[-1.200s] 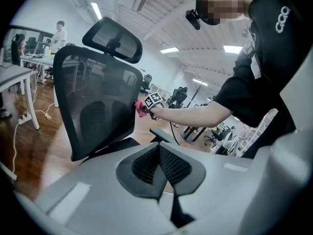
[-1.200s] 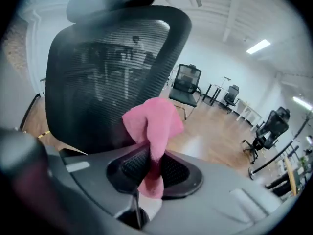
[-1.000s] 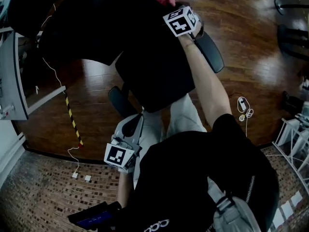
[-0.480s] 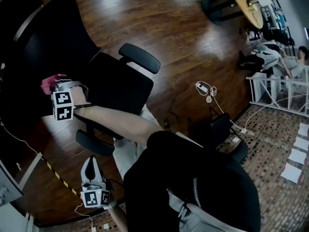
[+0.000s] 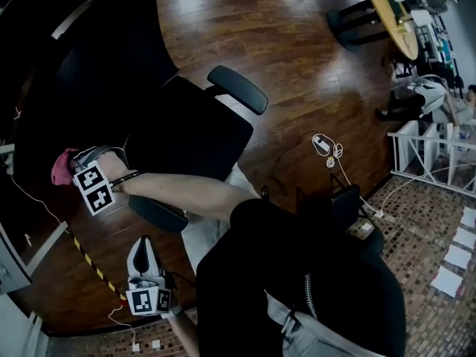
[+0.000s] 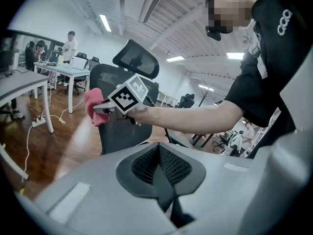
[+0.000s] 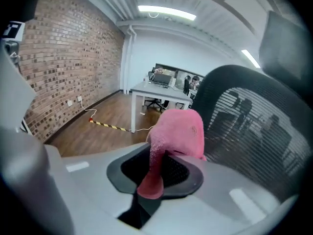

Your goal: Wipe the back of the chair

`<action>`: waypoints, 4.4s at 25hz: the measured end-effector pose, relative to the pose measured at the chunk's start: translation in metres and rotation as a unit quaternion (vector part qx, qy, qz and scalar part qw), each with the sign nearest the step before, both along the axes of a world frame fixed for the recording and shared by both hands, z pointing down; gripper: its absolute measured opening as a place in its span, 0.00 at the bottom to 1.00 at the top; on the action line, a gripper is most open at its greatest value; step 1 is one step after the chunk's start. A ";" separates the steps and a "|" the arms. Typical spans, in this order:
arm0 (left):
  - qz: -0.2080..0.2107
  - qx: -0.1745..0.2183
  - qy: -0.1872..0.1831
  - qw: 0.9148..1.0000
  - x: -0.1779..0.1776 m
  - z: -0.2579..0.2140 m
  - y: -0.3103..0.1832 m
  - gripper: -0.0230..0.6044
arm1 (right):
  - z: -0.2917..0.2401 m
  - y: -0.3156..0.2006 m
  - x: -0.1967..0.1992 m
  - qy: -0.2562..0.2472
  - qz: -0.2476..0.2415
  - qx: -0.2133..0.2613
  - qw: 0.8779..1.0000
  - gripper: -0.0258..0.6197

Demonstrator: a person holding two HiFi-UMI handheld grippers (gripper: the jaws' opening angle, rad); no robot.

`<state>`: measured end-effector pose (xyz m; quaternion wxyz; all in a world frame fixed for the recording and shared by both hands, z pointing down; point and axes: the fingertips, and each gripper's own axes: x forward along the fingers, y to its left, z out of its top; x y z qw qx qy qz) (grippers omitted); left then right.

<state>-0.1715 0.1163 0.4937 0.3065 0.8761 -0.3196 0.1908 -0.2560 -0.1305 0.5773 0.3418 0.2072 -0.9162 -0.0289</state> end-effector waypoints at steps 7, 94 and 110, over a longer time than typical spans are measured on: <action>0.006 -0.007 0.019 1.000 0.044 -0.003 -0.007 0.02 | 0.004 -0.054 0.123 0.015 0.107 -0.008 0.994 0.12; -0.041 0.084 0.039 0.995 0.073 -0.044 -0.035 0.02 | -0.075 -0.134 0.336 0.032 0.319 0.033 0.947 0.12; -0.148 0.121 0.021 0.981 -0.034 -0.060 0.001 0.02 | -0.049 -0.004 0.021 0.005 0.002 -0.024 1.000 0.12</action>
